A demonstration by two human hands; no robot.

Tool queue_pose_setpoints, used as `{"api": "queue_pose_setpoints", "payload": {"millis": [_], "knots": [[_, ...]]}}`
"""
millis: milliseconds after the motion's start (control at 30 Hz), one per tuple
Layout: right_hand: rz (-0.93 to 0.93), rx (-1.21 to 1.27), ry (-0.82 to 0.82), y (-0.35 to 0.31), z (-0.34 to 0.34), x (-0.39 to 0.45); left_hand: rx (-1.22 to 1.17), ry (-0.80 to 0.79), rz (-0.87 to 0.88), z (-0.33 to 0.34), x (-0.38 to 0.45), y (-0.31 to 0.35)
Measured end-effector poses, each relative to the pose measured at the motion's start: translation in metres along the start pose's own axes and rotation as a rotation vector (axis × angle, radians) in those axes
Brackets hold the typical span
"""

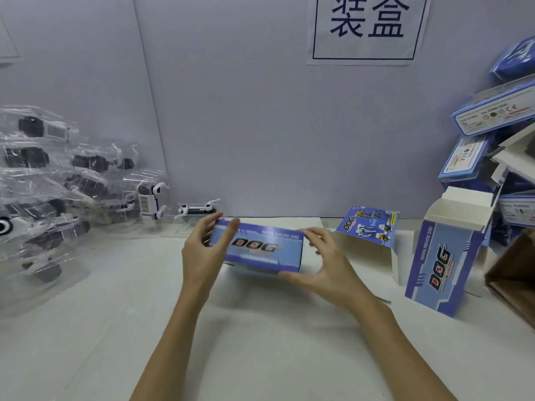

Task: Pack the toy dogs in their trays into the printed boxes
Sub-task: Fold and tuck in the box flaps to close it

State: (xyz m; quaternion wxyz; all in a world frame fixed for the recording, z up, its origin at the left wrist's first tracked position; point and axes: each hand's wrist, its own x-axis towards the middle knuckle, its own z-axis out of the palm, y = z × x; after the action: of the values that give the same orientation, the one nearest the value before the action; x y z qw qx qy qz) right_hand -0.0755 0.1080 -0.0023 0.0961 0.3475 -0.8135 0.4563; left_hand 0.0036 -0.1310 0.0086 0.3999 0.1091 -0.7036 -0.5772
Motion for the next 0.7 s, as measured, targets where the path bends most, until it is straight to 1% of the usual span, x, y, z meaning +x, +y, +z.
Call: {"api": "queue_pose_setpoints", "payload": {"millis": [33, 67, 100, 133, 167, 233, 267, 333, 400, 433, 467, 500, 567, 600, 700], "knots": [[0.036, 0.134, 0.05, -0.004, -0.003, 0.002, -0.102, -0.018, -0.061, -0.003, 0.002, 0.003], [0.086, 0.322, 0.087, -0.007, -0.006, 0.005, -0.175, -0.039, -0.11, -0.003, 0.002, 0.006], [0.135, 0.504, 0.108, -0.01, -0.008, 0.008, -0.225, -0.076, -0.14, -0.002, 0.001, 0.008], [0.18, 0.632, 0.13, -0.01, -0.009, 0.01, -0.253, -0.135, -0.163, 0.001, -0.001, 0.01], [0.221, 0.691, 0.141, -0.01, -0.011, 0.011, -0.271, -0.215, -0.184, 0.004, -0.005, 0.011], [0.285, 0.71, 0.175, -0.009, -0.011, 0.011, -0.292, -0.384, -0.23, 0.013, -0.012, 0.009], [0.319, 0.72, 0.202, -0.009, -0.008, 0.01, -0.286, -0.427, -0.247, 0.017, -0.015, 0.007], [0.397, 0.762, 0.256, -0.011, -0.003, 0.009, -0.24, -0.425, -0.257, 0.02, -0.016, 0.005], [0.471, 0.821, 0.343, -0.012, -0.002, 0.01, -0.22, -0.454, -0.24, 0.021, -0.014, 0.002], [0.481, 0.86, 0.364, -0.012, -0.003, 0.011, -0.241, -0.451, -0.244, 0.021, -0.014, 0.003], [0.466, 0.886, 0.354, -0.013, -0.004, 0.011, -0.283, -0.409, -0.261, 0.022, -0.013, 0.004], [0.418, 0.856, 0.308, -0.016, -0.004, 0.01, -0.343, -0.341, -0.295, 0.022, -0.013, 0.004], [0.271, 0.635, 0.149, -0.022, 0.002, 0.006, -0.428, -0.21, -0.344, 0.023, -0.011, 0.003], [0.218, 0.534, 0.089, -0.024, 0.009, 0.004, -0.437, -0.171, -0.347, 0.023, -0.01, 0.002], [0.149, 0.484, 0.053, -0.022, 0.023, 0.004, -0.433, -0.149, -0.348, 0.015, -0.005, -0.002]]}}
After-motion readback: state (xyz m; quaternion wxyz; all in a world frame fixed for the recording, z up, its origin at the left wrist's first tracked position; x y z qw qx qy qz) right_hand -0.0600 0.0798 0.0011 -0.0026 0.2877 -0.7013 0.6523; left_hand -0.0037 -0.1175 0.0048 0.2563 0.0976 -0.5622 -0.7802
